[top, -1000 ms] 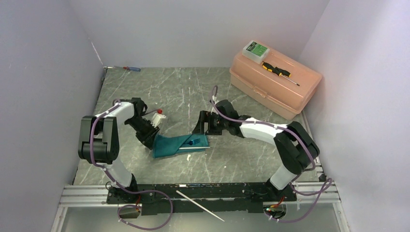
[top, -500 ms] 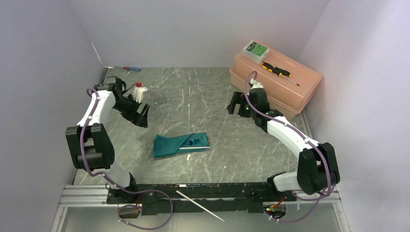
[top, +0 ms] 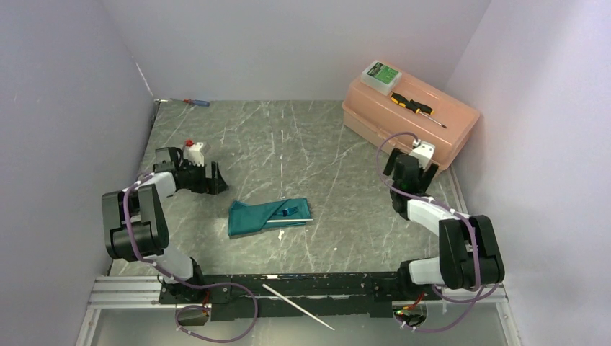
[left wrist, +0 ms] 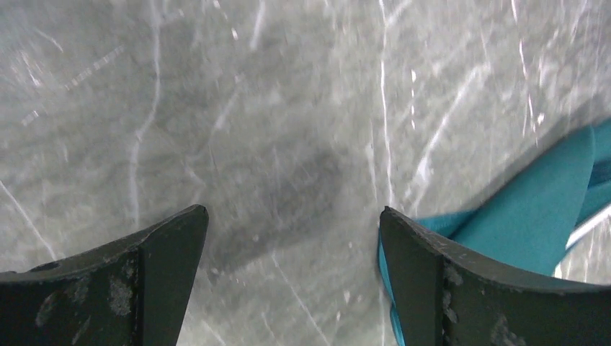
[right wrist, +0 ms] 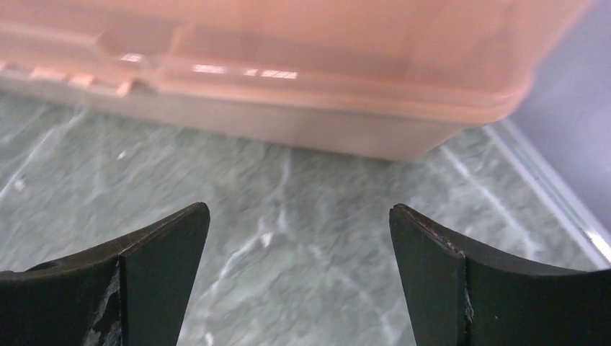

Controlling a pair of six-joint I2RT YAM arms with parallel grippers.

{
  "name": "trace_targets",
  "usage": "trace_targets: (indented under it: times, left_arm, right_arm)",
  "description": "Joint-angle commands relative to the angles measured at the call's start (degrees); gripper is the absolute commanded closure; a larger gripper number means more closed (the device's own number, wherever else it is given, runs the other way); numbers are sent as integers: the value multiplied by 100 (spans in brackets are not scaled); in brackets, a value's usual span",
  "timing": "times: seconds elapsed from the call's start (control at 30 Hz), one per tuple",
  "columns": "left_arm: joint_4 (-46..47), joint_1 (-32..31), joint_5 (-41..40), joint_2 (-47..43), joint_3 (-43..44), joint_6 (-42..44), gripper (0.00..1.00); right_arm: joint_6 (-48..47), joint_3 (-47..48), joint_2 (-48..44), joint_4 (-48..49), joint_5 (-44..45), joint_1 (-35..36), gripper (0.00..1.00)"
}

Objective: Fold the napkin into a case and place the utensils inside
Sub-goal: Reset both arms

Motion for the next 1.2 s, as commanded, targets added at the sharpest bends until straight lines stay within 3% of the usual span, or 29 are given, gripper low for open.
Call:
trace_targets:
  times: [0.0,0.13,0.23,0.37,0.47,0.5,0.6,0.7,0.8,0.97,1.03,1.1,1.13,1.17]
  left_arm:
    - [1572,3,160,267,-47,-593,5]
    - [2778,25,-45,218,-598,-910,5]
    - [3295,70,-228,-85,-952,-1023,5]
    - [4736,85,-685,-386,-1621,-1042,5]
    - [4591,100,-755,-235,-1462,-1111,5]
    - [4507,100,-783,-220,-1421,-1108,5]
    - [4889,100,-996,-339,-1683,-1174,5]
    - [5622,36,-923,-718,-2225,-1128,5]
    - [5106,-77,-966,-591,-1962,-987,5]
    - [5108,-267,-1606,263,-1422,-1297,5]
    - [5924,-294,-1611,142,-1949,-1240,5]
    - [7792,-330,-1510,419,-2740,-1291,5]
    - [7743,-327,-1488,328,-2735,-1279,5]
    - [6939,-328,-1521,157,-2487,-1177,5]
  right_arm:
    - [-419,-178,-153,1412,105,-502,0]
    - [-328,-208,-16,1318,-67,-791,0]
    - [-452,-577,2,1948,-314,-795,0]
    - [-382,-1185,55,2842,-231,-796,0]
    - [-542,-1706,151,4045,-354,-796,0]
    - [-576,-1772,87,4033,-546,-796,0]
    - [-907,-2176,189,4951,-1145,-790,0]
    - [-1278,-2710,995,6994,-1171,-625,0]
    - [-1458,-2403,696,5897,-969,-288,0]
    - [-1510,-2103,806,5581,-665,-177,0]
    - [-1653,-2222,897,5970,-673,-143,0]
    - [-1709,-2174,908,5891,-611,-84,0]
    - [-1681,-2036,940,5660,-556,-84,0]
    - [-1492,-1774,929,5106,-499,-129,0]
